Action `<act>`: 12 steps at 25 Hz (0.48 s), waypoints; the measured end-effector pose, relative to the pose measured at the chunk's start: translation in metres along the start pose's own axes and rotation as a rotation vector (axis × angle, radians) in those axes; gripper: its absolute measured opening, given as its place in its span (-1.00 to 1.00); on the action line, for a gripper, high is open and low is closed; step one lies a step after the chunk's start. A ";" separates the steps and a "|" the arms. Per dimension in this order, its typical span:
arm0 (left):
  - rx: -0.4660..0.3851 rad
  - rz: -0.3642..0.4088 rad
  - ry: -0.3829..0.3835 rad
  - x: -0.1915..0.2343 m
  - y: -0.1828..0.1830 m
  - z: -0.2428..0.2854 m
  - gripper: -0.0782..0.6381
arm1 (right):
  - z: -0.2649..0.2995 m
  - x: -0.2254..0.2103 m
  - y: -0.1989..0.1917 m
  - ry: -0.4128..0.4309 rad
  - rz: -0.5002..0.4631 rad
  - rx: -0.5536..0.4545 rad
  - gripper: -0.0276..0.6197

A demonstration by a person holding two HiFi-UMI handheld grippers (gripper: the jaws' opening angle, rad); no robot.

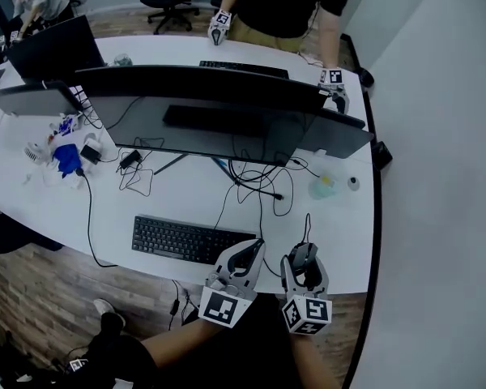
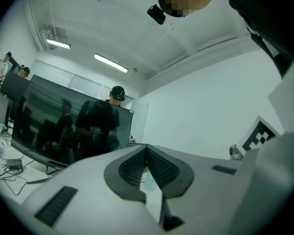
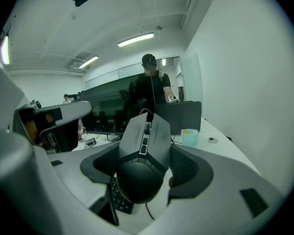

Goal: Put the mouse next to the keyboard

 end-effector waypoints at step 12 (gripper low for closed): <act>0.064 0.042 0.052 0.019 -0.031 0.025 -0.75 | 0.063 -0.018 -0.063 0.066 0.048 0.182 0.07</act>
Point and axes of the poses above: the fingertips, and each gripper's own axes: z forward along the fingers, x to its left, y out of its top, the point moved 5 cm from there along -z, backward along the fingers, and after that the axes turned 11 degrees about -z, right-handed, at the moved point
